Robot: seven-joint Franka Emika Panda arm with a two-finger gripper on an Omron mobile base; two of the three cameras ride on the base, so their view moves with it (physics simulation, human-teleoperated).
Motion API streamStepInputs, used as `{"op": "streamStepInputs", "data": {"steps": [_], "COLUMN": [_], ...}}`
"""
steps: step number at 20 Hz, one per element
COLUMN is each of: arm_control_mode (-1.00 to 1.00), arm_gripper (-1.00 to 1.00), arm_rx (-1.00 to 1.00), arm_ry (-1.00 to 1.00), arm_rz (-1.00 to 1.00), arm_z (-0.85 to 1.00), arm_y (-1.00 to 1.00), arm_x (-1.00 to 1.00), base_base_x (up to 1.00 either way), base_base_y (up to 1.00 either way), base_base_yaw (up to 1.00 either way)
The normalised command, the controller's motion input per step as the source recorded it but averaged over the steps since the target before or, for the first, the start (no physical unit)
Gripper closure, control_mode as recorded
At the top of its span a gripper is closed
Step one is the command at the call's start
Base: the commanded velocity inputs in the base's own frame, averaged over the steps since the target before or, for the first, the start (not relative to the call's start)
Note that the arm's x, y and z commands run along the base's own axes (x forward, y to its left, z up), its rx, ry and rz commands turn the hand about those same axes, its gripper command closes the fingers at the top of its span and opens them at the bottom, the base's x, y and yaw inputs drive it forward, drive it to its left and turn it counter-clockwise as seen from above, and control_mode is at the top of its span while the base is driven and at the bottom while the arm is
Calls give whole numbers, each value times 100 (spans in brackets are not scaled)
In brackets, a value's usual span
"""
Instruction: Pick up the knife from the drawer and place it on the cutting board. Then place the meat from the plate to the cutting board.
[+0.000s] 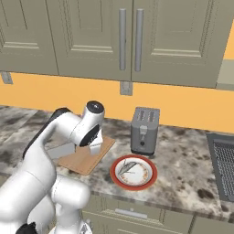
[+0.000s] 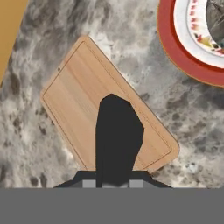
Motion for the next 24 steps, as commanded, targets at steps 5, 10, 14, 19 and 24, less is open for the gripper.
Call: {"op": "streamStepInputs", "data": {"steps": [5,10,14,19,24], "arm_control_mode": [-100,-100,-100,-100,-100], "arm_gripper": [100,100,100,100,100], "arm_rx": [0,0,0,0,0], "arm_ry": [0,0,0,0,1], "arm_rz": [5,4,4,4,4], "arm_z": [-41,-23,-21,-27,-29], "arm_y": [0,0,0,0,-1], "arm_x": [57,54,57,59,54], "base_base_x": [0,0,0,0,0], "base_base_y": [0,0,0,0,0], "base_base_yaw": [0,0,0,0,0]}}
